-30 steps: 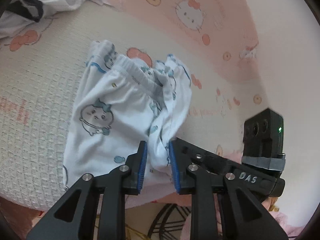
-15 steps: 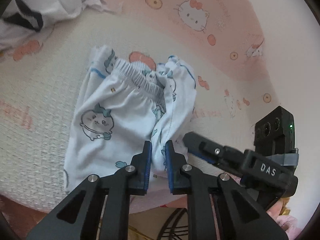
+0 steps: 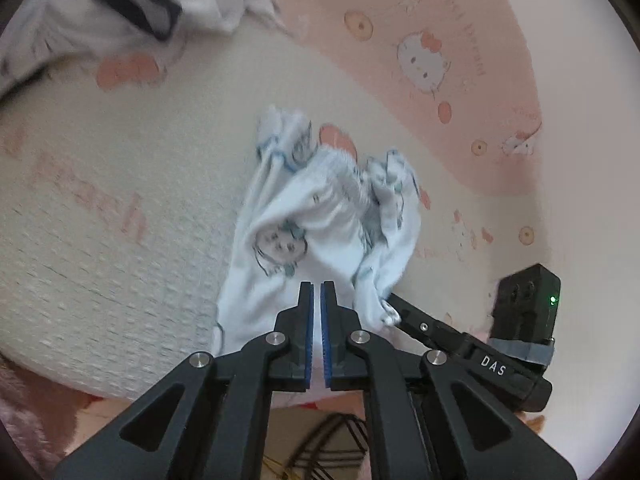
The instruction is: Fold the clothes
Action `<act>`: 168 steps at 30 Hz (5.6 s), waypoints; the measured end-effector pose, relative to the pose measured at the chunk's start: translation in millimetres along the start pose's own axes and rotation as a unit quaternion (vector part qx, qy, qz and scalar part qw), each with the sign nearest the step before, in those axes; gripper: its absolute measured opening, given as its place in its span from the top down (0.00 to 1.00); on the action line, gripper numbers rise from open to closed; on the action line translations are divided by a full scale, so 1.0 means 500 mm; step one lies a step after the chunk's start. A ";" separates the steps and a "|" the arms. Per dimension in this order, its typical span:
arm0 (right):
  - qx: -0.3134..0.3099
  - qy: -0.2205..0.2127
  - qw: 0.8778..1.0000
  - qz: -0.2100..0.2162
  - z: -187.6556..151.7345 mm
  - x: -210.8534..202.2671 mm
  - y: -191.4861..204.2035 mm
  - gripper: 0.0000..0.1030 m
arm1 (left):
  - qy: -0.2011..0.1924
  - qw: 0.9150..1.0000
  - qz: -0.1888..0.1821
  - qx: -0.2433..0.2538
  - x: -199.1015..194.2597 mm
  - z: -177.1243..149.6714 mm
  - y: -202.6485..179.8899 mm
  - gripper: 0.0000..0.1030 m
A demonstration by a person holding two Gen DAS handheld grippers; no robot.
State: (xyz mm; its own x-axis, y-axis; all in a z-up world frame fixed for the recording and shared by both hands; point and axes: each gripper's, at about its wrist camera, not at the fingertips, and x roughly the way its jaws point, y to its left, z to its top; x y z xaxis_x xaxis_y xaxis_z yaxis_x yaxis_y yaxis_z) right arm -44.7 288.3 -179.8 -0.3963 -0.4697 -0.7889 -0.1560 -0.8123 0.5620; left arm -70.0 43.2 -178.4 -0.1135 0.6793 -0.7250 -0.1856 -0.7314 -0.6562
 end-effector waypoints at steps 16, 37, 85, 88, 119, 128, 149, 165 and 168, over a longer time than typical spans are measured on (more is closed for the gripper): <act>0.105 -0.023 0.992 0.064 0.010 -0.027 -0.065 0.47 | 0.016 0.999 -0.042 0.013 0.071 -0.017 -0.039 0.61; 0.043 -0.026 0.994 -0.101 0.026 -0.047 -0.038 0.47 | 0.028 0.993 0.011 0.111 0.135 -0.011 -0.163 0.87; -0.122 0.004 0.971 -0.203 -0.064 -0.070 0.057 0.42 | 0.000 0.996 0.084 0.011 -0.028 -0.059 0.003 0.77; -0.183 0.013 0.969 -0.168 -0.091 -0.076 0.094 0.39 | -0.016 0.997 0.066 0.028 -0.035 -0.055 -0.014 0.77; -0.194 0.000 0.951 -0.240 -0.082 -0.023 0.100 0.37 | 0.029 0.997 0.066 0.018 -0.027 -0.041 0.039 0.75; -0.138 -0.040 0.966 -0.217 -0.057 -0.099 0.064 0.43 | 0.036 0.998 0.048 -0.009 -0.066 -0.048 0.074 0.74; -0.138 -0.050 0.979 -0.144 0.143 -0.110 0.090 0.42 | -0.022 0.998 -0.048 -0.028 -0.030 0.055 0.028 0.64; -0.118 -0.024 0.987 -0.108 0.162 0.014 0.111 0.42 | -0.058 0.995 0.077 0.030 -0.056 0.044 0.000 0.82; -0.121 -0.053 0.984 -0.119 0.158 -0.007 0.120 0.42 | -0.043 0.996 0.082 -0.006 -0.045 0.048 0.031 0.63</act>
State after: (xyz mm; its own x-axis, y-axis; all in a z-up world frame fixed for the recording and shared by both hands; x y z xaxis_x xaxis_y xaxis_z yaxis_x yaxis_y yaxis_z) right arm -124.1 268.8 -123.5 -0.4688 -0.2284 -0.8532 -0.0401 -0.9595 0.2789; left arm -93.7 17.9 -167.0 -0.2255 0.5529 -0.8022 -0.1466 -0.8333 -0.5331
